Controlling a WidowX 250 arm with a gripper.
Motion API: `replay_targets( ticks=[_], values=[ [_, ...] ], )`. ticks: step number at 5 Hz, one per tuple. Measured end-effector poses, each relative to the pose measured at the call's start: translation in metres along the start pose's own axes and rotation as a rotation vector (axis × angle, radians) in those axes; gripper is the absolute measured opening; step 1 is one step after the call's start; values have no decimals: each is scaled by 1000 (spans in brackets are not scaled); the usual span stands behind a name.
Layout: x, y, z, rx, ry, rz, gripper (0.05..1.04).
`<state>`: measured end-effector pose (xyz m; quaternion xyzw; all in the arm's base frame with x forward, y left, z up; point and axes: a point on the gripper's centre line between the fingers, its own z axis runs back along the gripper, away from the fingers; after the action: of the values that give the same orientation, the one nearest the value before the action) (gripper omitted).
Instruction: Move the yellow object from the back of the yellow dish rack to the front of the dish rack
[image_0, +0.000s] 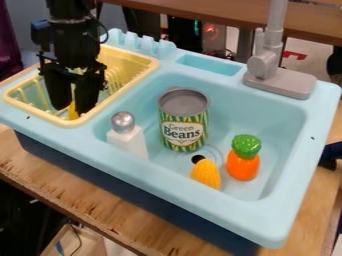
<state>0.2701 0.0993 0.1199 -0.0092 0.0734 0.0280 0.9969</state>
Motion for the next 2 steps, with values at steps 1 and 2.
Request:
replay_targets(
  ticks=[1,2],
  values=[
    [5,-4,18,4,-4,24,997],
    [13,-17,42,6,-39,25,1004]
  ],
)
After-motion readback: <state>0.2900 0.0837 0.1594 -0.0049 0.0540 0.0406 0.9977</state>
